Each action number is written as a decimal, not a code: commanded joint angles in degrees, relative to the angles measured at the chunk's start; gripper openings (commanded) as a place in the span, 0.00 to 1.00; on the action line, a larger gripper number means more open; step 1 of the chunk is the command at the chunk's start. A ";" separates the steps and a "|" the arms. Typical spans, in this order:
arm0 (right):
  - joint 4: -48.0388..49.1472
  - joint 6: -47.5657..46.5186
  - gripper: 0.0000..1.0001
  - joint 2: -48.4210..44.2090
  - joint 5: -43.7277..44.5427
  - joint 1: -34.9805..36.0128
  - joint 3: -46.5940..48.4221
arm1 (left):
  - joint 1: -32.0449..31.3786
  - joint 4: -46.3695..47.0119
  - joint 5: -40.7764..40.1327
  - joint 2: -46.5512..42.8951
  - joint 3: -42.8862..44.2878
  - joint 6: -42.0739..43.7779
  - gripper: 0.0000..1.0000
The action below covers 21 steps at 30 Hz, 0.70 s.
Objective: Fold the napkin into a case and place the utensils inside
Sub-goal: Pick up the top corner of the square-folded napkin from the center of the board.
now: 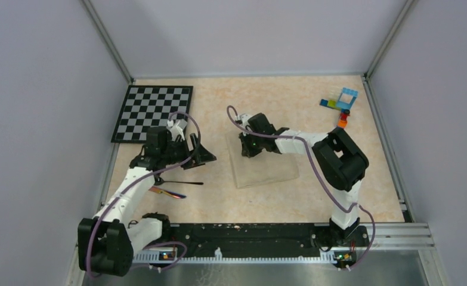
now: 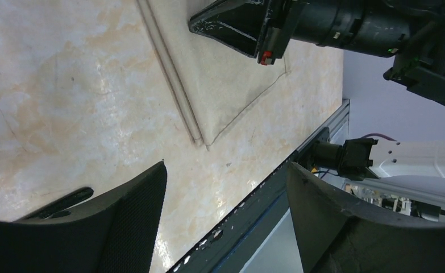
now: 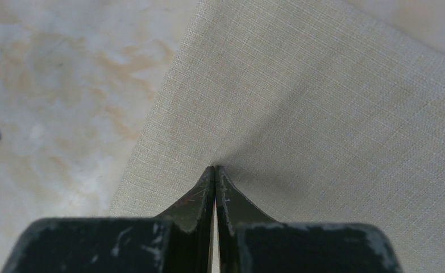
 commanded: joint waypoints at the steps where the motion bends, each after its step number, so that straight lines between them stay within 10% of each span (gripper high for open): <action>1: 1.11 -1.90 0.00 0.23 -9.49 2.89 -5.68 | -2.45 8.43 1.95 2.51 -5.19 -3.92 0.79; 11: 6.91 17.59 0.22 -6.14 -17.30 -1.32 -4.89 | -16.93 26.22 -7.22 12.56 -12.48 -14.77 0.53; 21: 26.55 31.34 0.05 -8.01 -25.85 0.09 -20.20 | -17.25 25.21 -11.84 14.52 -10.06 -16.35 0.49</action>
